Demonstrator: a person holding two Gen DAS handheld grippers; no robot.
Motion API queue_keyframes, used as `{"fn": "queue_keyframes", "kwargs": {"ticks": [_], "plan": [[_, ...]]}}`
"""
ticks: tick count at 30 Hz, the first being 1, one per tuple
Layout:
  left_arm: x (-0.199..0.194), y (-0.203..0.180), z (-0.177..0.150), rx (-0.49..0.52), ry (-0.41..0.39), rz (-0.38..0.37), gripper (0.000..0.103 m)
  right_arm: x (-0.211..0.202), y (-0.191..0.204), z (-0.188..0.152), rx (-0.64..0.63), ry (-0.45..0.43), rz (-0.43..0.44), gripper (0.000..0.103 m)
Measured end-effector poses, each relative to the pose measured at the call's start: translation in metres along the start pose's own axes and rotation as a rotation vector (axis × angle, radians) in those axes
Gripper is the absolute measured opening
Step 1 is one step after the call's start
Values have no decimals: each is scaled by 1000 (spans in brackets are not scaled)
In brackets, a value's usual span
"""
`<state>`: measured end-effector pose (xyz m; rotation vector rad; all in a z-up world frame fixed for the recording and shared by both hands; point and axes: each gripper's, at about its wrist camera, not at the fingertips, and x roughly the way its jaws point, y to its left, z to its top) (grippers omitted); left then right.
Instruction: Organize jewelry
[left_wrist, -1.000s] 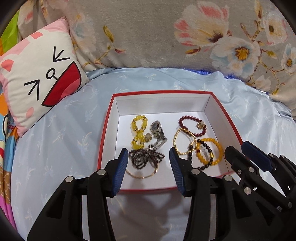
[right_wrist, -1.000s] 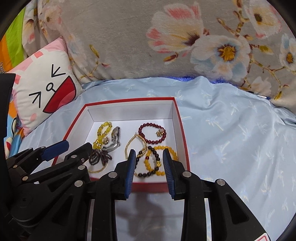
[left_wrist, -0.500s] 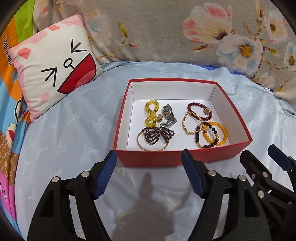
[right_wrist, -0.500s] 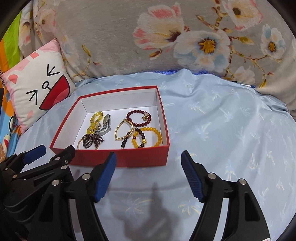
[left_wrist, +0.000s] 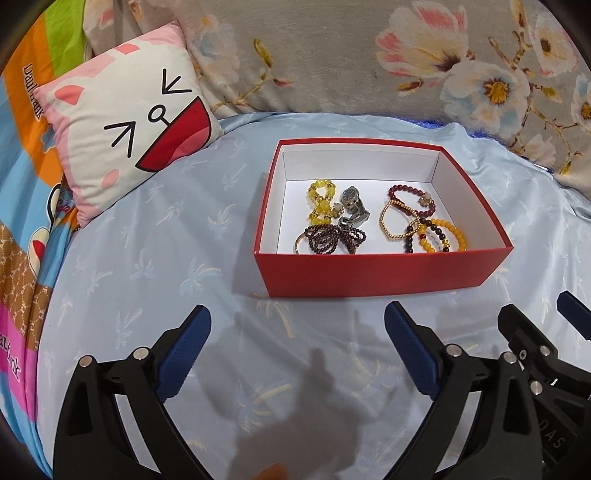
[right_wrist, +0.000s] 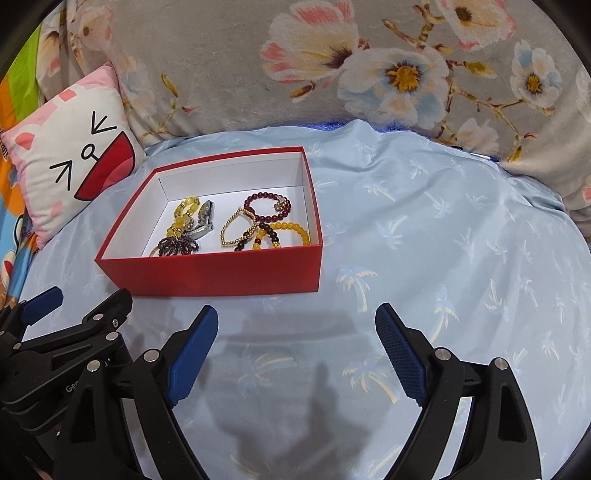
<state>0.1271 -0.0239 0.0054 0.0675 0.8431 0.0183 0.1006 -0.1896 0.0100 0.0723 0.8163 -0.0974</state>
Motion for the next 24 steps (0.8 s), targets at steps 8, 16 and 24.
{"fn": "queue_keyframes", "kwargs": {"ticks": [8,16,24], "plan": [[-4,0,-6,24,-1,13,96,-2,-3,-7,22,24,15,84],[-4,2,-10,18,-1,10,96,0,-3,-14,22,33,34,84],[-1,0,-14,24,12,12,96,1,-3,-18,14,39,4,85]]}}
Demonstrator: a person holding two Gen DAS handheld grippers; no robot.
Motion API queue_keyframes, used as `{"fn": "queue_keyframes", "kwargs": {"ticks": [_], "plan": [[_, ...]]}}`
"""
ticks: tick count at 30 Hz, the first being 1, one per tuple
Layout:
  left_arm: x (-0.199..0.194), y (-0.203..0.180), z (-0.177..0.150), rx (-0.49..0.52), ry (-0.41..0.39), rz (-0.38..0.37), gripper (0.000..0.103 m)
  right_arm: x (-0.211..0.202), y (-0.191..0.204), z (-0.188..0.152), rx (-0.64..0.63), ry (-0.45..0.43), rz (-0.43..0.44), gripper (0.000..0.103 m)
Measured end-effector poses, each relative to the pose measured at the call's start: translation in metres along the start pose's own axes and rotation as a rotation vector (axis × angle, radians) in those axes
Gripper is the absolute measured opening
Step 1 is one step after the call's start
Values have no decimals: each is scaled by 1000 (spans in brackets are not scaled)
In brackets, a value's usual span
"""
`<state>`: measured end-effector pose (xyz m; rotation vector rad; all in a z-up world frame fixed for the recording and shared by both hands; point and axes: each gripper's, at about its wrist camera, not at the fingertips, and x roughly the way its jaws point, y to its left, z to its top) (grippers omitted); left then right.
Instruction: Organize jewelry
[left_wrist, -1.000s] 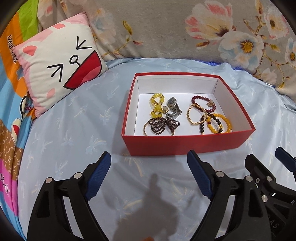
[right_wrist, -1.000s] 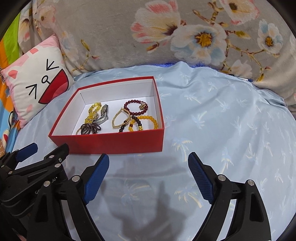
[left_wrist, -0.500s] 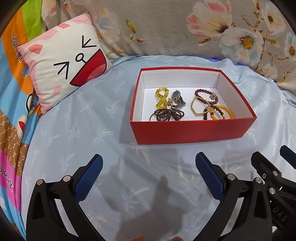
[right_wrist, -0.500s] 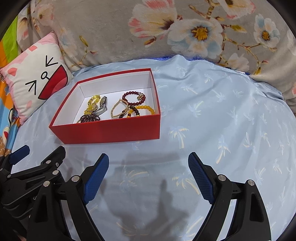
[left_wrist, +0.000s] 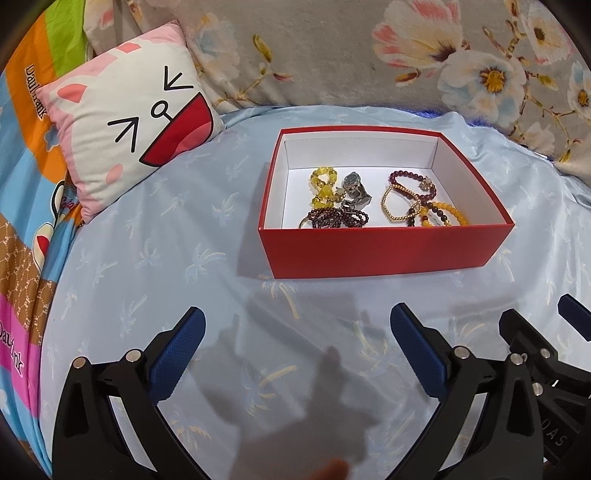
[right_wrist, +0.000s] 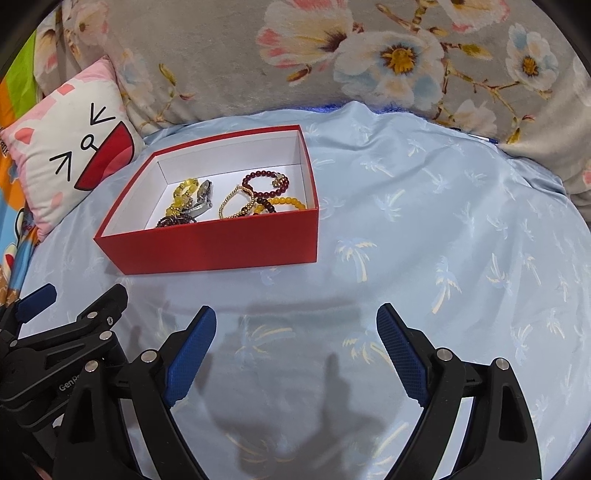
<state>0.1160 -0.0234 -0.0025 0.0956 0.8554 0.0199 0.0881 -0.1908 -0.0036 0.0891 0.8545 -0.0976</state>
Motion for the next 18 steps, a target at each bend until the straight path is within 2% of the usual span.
{"fn": "queue_keyframes", "kwargs": {"ticks": [4,18], "plan": [[4,0,0,0,26,-8,96,1,0,-1,-3,3,-5,85],[3,0,-1,6,12,-5,96,-1,1,-1,-10,-11,-18,86]]}}
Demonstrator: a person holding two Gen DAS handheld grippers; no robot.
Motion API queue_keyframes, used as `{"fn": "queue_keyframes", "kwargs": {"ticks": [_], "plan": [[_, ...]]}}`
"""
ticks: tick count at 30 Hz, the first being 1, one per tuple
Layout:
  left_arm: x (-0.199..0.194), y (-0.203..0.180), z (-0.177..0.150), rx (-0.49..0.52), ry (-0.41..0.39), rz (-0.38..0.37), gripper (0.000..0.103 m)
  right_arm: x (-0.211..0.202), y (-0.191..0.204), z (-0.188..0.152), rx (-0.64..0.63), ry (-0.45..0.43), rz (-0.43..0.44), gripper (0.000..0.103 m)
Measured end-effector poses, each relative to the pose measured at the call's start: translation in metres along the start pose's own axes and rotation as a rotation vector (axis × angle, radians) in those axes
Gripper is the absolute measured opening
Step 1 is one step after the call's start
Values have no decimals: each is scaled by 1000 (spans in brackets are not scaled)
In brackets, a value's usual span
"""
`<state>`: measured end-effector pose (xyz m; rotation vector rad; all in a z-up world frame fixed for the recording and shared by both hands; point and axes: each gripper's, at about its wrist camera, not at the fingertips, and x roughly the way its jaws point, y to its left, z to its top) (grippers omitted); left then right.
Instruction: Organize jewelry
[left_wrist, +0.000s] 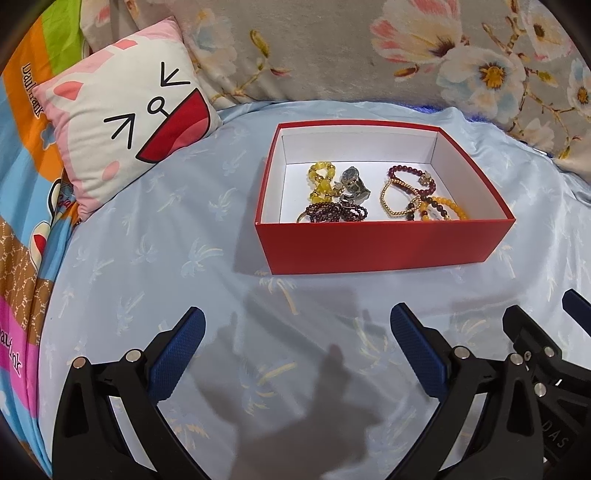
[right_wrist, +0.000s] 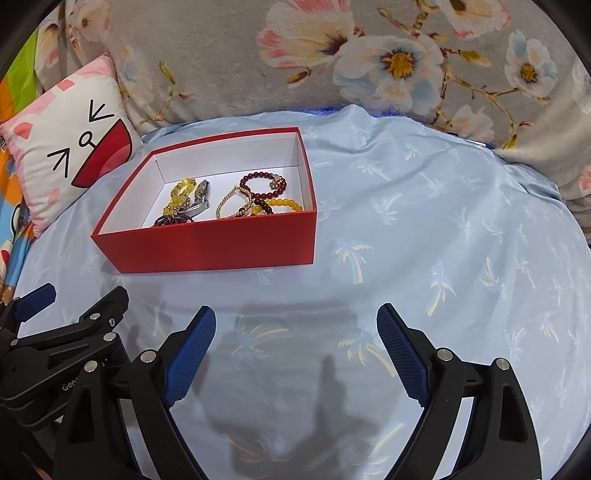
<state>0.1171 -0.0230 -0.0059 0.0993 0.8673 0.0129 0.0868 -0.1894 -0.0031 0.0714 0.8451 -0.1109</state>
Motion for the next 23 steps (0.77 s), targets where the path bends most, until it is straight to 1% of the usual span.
{"fn": "queue_keyframes", "kwargs": {"ticks": [8,14,18,19,23], "plan": [[2,0,0,-3,16,-3,96,-1,0,1,-2,-2,-6,86],[0,-1,0,5,12,5,96,-1,-1,1,2,-1,-3,86],[7,-6,1,44,62,11,96,-1,-1,1,3,-2,-2,86],[9,-6,0,42,68,15,96,-1,-1,1,3,-1,1,86],[5,-3,-1,14,52,30,96,-2,0,1,-1,-2,3,87]]}}
